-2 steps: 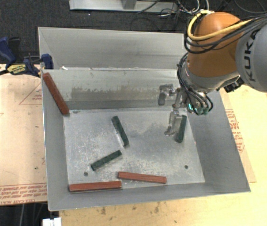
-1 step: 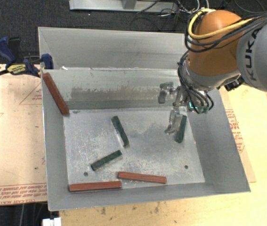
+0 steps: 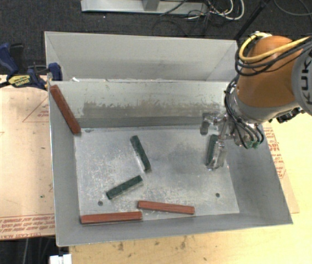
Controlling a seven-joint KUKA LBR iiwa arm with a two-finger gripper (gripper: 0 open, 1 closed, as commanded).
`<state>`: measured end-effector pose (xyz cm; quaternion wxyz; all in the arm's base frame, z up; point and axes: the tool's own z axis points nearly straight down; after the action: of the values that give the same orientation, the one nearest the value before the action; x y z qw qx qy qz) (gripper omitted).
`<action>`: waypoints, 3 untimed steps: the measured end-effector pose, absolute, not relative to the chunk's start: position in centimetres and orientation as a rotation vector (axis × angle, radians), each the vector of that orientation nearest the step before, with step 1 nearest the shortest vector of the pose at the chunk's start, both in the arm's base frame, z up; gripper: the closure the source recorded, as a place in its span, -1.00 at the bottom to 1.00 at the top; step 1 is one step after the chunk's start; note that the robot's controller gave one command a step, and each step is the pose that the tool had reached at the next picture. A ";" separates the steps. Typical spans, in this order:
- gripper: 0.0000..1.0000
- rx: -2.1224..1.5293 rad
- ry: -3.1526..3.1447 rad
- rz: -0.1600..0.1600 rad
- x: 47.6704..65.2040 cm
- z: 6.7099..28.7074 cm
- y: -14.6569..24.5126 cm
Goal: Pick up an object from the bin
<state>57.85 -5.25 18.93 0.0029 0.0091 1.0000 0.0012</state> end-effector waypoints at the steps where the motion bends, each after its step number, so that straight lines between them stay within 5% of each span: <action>1: -1.00 0.043 3.138 0.002 57.5 17.8 -6.7; 2: -1.00 -0.052 3.147 0.002 58.4 16.5 -6.0; 3: -1.00 -0.109 3.135 0.003 58.5 16.4 -9.6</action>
Offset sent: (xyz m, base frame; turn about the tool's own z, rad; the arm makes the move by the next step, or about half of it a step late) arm 0.0248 0.0011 0.0200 0.0368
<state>58.49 -9.56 16.43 0.0022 -0.0346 0.9994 0.0009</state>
